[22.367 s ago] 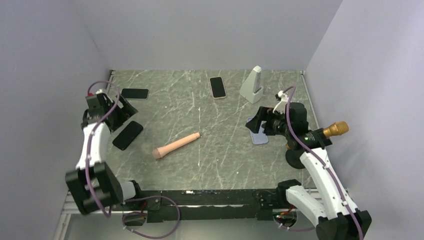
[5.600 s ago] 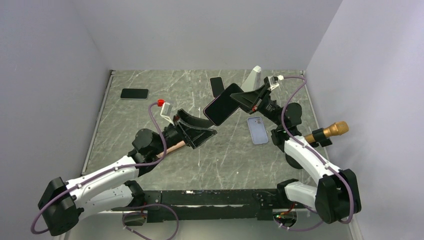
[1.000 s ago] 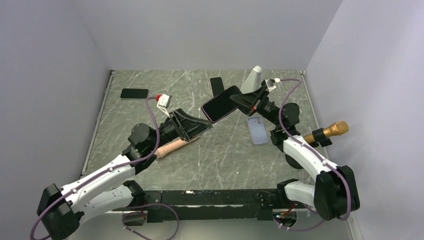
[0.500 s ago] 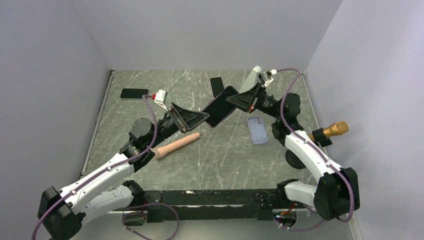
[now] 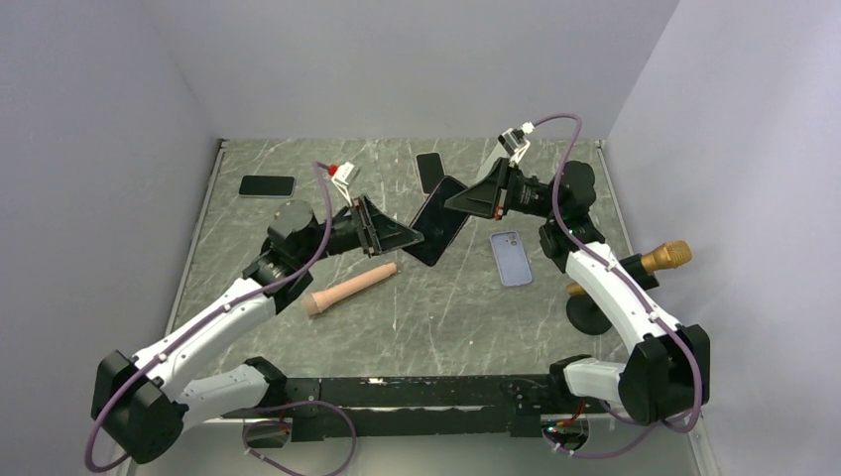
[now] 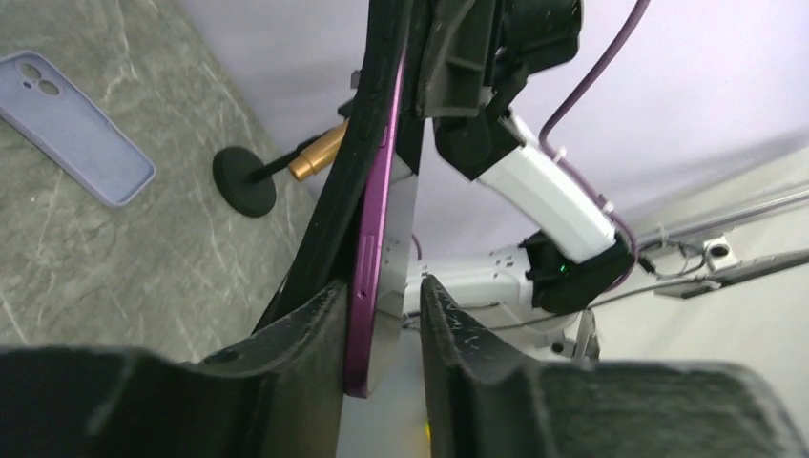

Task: Take the phone out of the phone case
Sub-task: Remove the phone case from the phone.

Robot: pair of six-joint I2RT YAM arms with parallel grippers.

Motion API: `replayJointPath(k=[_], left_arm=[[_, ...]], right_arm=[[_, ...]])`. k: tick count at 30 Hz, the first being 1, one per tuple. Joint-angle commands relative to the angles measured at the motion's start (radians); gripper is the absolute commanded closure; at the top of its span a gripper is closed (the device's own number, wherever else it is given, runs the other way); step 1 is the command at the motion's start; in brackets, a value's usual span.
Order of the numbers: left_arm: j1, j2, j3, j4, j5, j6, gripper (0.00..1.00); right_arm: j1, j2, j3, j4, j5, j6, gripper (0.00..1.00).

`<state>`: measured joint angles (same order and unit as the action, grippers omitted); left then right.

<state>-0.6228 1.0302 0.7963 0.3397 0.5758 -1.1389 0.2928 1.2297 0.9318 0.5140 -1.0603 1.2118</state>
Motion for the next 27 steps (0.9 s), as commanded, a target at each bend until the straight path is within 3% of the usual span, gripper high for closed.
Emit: replayJointPath(k=[1, 6, 17, 19, 20, 23, 27], left_arm=[[-0.001, 0.050, 0.051, 0.004, 0.142, 0.056, 0.67], [-0.006, 0.048, 0.027, 0.081, 0.133, 0.041, 0.71], [-0.009, 0.089, 0.043, 0.109, 0.174, 0.012, 1.00], [-0.014, 0.074, 0.044, 0.084, 0.143, 0.027, 1.00], [-0.014, 0.059, 0.044, 0.060, 0.115, 0.038, 1.00], [-0.015, -0.010, 0.037, -0.029, -0.002, 0.051, 1.00], [-0.015, -0.082, -0.007, 0.001, -0.126, -0.001, 1.00]], right_arm=[[0.017, -0.028, 0.050, -0.005, -0.086, -0.027, 1.00], [0.020, -0.023, 0.054, -0.004, -0.091, -0.024, 1.00], [0.042, -0.040, 0.118, -0.214, -0.043, -0.181, 1.00], [0.045, -0.044, 0.125, -0.248, -0.027, -0.204, 1.00], [0.045, -0.045, 0.122, -0.257, -0.018, -0.208, 0.96], [0.044, -0.053, 0.102, -0.283, 0.030, -0.221, 0.66], [0.045, -0.066, 0.030, -0.211, 0.079, -0.164, 0.34]])
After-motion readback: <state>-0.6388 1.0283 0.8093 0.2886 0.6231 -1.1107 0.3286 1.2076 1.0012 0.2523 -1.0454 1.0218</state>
